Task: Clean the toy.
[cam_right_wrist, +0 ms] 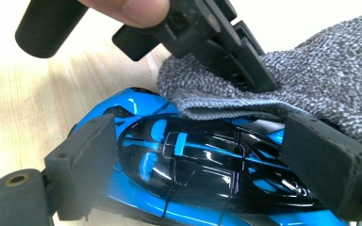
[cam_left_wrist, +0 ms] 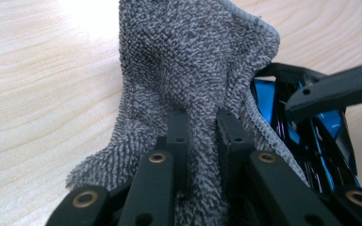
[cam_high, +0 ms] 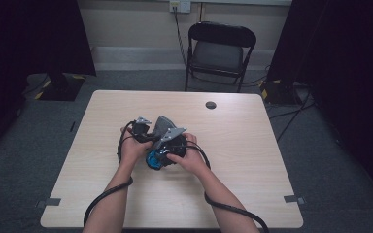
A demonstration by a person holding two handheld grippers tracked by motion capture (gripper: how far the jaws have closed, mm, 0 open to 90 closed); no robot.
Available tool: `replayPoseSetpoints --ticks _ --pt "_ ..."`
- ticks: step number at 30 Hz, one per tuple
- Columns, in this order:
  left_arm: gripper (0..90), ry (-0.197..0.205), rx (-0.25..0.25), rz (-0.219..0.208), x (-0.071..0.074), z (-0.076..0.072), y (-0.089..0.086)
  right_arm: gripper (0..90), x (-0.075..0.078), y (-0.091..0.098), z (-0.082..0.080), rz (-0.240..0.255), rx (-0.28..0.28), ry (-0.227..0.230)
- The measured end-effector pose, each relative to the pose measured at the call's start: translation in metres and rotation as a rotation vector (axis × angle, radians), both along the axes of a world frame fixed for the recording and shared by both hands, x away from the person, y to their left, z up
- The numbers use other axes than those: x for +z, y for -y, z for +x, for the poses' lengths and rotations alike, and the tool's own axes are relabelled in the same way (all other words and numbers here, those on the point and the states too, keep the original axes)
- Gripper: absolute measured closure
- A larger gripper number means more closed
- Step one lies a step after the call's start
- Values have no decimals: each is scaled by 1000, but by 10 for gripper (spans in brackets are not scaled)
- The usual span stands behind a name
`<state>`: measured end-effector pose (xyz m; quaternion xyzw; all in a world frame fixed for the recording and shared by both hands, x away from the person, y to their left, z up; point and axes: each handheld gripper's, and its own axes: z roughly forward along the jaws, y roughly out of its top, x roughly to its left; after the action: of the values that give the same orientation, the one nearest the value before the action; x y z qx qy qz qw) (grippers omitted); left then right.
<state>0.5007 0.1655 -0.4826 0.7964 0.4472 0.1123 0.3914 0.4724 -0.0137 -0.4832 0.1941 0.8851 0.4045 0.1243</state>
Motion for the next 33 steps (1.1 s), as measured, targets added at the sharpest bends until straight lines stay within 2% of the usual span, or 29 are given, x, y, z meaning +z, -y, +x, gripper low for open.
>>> replayPoseSetpoints --ticks 9,21,33 --pt "784 -15 -26 20 2 -6 -4 112 0 0 0 0 2 4" --pt "783 -32 -24 1 3 -18 -17 112 0 -1 -1 1 2 5" --pt "782 -45 -27 -11 3 -37 -36 112 0 -1 -2 0 5 4"
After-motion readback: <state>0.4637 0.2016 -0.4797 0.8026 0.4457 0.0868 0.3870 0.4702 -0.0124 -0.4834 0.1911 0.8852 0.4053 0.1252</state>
